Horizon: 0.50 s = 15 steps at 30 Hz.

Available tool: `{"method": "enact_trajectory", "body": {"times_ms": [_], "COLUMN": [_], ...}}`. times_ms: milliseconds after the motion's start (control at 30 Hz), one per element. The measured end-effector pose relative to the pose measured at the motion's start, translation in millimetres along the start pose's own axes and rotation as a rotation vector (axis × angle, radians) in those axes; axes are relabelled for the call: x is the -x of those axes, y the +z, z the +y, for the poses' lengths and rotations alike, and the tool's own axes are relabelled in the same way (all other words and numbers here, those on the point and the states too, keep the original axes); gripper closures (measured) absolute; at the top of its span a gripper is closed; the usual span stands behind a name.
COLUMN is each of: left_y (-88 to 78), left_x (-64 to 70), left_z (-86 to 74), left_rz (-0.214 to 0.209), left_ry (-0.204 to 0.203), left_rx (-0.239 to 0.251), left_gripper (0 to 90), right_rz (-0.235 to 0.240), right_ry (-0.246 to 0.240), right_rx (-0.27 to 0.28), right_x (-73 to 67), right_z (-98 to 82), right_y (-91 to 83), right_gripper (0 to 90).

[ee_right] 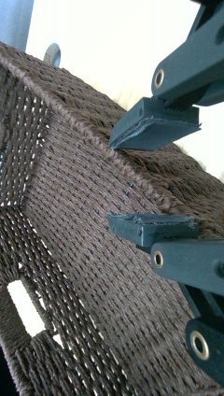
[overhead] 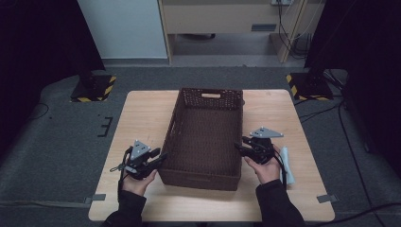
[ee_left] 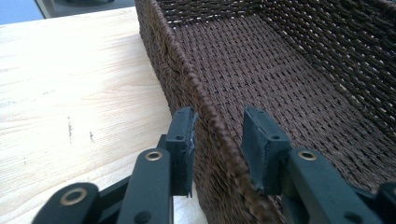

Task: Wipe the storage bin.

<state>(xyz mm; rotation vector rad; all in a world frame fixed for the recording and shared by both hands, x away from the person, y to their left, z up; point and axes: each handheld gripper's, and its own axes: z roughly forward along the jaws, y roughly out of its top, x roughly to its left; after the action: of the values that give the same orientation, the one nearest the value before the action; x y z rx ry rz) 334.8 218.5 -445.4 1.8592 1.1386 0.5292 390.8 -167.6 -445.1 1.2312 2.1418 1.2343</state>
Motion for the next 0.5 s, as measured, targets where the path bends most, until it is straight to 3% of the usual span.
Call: {"method": "enact_trajectory", "body": {"times_ms": [233, 433, 500], "left_y": [1.3, 5.5, 5.7], "left_x": [-5.0, -13.4, -15.9], "left_z": [1.5, 3.8, 3.5], "left_rz": [0.011, 0.047, 0.043], "left_ry": [0.003, -0.01, -0.018], "left_rx": [-0.005, 0.005, 0.007], "left_gripper": [72.0, 75.7, 74.2], "right_rz": [0.006, -0.052, -0.026], "right_ry": [-0.009, -0.035, -0.008], "right_rx": [-0.029, 0.044, 0.051], "right_x": [-7.6, -0.4, 3.7], "right_z": [1.6, 5.8, 4.8], "right_y": [-5.8, -6.0, -2.0], "right_gripper": [55.3, 48.9, 47.6]}}
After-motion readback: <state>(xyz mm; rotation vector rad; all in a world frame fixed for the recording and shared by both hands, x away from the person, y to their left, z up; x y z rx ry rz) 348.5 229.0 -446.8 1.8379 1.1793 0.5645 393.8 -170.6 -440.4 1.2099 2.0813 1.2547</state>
